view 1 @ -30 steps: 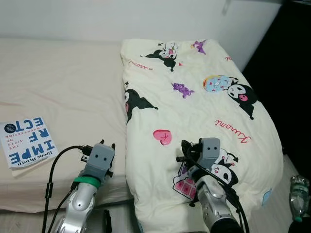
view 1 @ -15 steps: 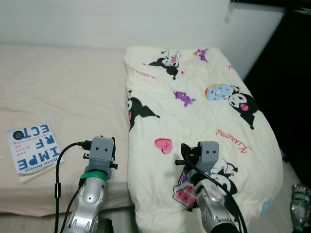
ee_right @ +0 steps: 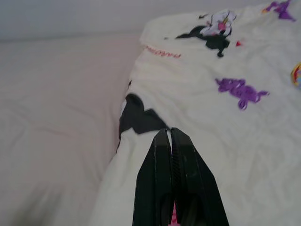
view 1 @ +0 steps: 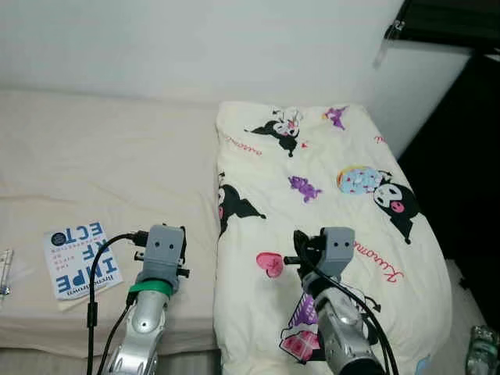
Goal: Clean up the room
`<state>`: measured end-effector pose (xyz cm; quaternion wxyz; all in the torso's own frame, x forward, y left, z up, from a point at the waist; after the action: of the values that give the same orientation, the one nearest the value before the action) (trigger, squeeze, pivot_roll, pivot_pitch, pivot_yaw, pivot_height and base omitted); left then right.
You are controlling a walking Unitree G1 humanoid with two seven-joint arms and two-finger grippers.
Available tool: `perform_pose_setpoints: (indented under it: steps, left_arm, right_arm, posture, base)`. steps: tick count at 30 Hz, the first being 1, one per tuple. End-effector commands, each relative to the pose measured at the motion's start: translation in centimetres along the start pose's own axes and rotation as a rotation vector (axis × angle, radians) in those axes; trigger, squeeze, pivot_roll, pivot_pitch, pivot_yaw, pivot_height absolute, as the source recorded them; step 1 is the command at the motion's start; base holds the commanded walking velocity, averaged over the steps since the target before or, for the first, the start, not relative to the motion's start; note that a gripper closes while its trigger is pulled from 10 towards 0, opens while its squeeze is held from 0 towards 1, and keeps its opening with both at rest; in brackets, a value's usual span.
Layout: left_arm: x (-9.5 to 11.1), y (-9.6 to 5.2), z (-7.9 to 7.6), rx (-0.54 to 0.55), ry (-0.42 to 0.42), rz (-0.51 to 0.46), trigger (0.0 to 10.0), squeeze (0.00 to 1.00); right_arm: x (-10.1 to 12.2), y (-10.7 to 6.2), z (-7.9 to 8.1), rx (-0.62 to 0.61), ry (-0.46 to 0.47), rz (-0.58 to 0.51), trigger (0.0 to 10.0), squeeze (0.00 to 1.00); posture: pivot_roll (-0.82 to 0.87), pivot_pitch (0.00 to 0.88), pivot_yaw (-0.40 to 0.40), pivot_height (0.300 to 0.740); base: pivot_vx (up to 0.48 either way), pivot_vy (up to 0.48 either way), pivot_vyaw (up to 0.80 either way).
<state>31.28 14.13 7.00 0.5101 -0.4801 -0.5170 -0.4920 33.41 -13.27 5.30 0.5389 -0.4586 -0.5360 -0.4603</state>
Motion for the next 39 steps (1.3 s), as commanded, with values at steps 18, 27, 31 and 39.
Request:
perform_pose_setpoints:
  steps: [18,27,31,39]
  left_arm:
    - [-1.9,-0.8,-0.2,-0.025,0.013,0.088,10.0,0.0]
    - [-1.9,-0.9,-0.2,-0.022,0.008,0.083,10.0,0.0]
    - [-1.9,-1.0,0.0,-0.01,0.012,0.082,10.0,0.0]
    - [-2.0,-1.1,0.3,0.001,0.006,0.088,10.0,0.0]
  right_arm:
    - [-3.3,-1.2,-0.8,-0.019,-0.024,0.186,10.0,0.0]
    - [-3.2,-0.9,-0.5,0.006,-0.002,0.187,10.0,0.0]
    - [-3.4,-1.0,0.3,0.053,-0.023,0.202,10.0,0.0]
    - [-3.4,-0.9,0.4,0.057,-0.025,0.202,10.0,0.0]
  posture:
    - [0.02,0.016,-0.027,0.74]
    - [0.02,0.016,-0.029,0.74]
    - [0.02,0.014,-0.03,0.74]
    - [0.03,0.017,-0.034,0.74]
  base:
    - [0.0,0.0,-0.03]
    - [0.0,0.0,-0.77]
    - [0.0,0.0,0.0]
    - [0.0,0.0,0.0]
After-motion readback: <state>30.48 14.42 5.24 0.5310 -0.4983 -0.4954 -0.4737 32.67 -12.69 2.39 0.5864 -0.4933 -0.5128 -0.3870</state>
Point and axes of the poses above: a point about 5 cm out from each wrist's last joint towards the gripper, its own y axis pointing out of the wrist towards the gripper, its own x axis along the axis of the wrist's last joint, z = x × y, the point moved 3 cm from there along y, pointing out of the wrist towards the gripper, and after that the axes turned 10 degrees about -y, right-handed, at the moved point
